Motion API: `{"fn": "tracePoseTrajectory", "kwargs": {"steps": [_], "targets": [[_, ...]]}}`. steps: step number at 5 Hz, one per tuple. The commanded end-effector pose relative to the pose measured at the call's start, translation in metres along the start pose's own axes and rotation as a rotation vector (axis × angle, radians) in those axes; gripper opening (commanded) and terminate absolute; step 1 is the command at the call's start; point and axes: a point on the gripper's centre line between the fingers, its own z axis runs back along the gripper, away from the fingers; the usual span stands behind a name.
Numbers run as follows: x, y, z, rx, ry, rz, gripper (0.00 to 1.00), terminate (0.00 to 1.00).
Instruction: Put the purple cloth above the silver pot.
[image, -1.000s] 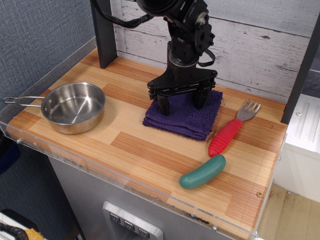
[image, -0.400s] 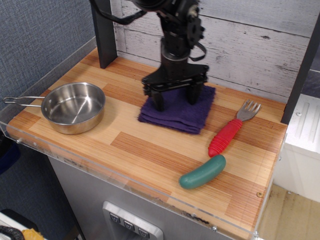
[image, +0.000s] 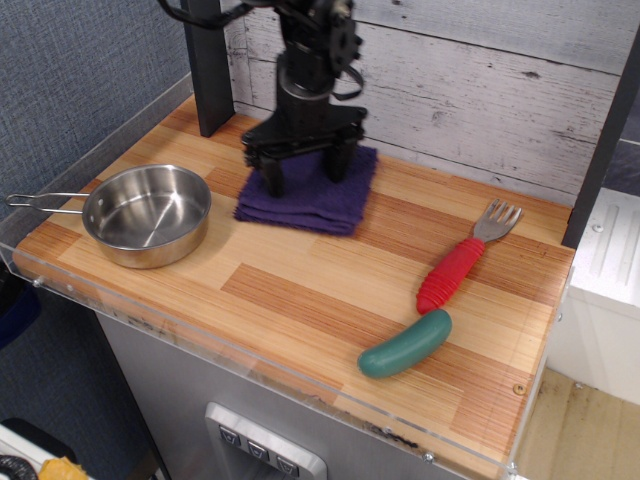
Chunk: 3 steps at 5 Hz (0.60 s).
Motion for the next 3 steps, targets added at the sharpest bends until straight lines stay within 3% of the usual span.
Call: {"fn": "tracePoseTrajectory", "kwargs": {"steps": [1,3], "targets": [[0.041,0.031,-0.01,0.038,-0.03,0.122,1.0,0.0],[0.059,0.048,-0.01,0.044,-0.034,0.18,1.0,0.0]]}}
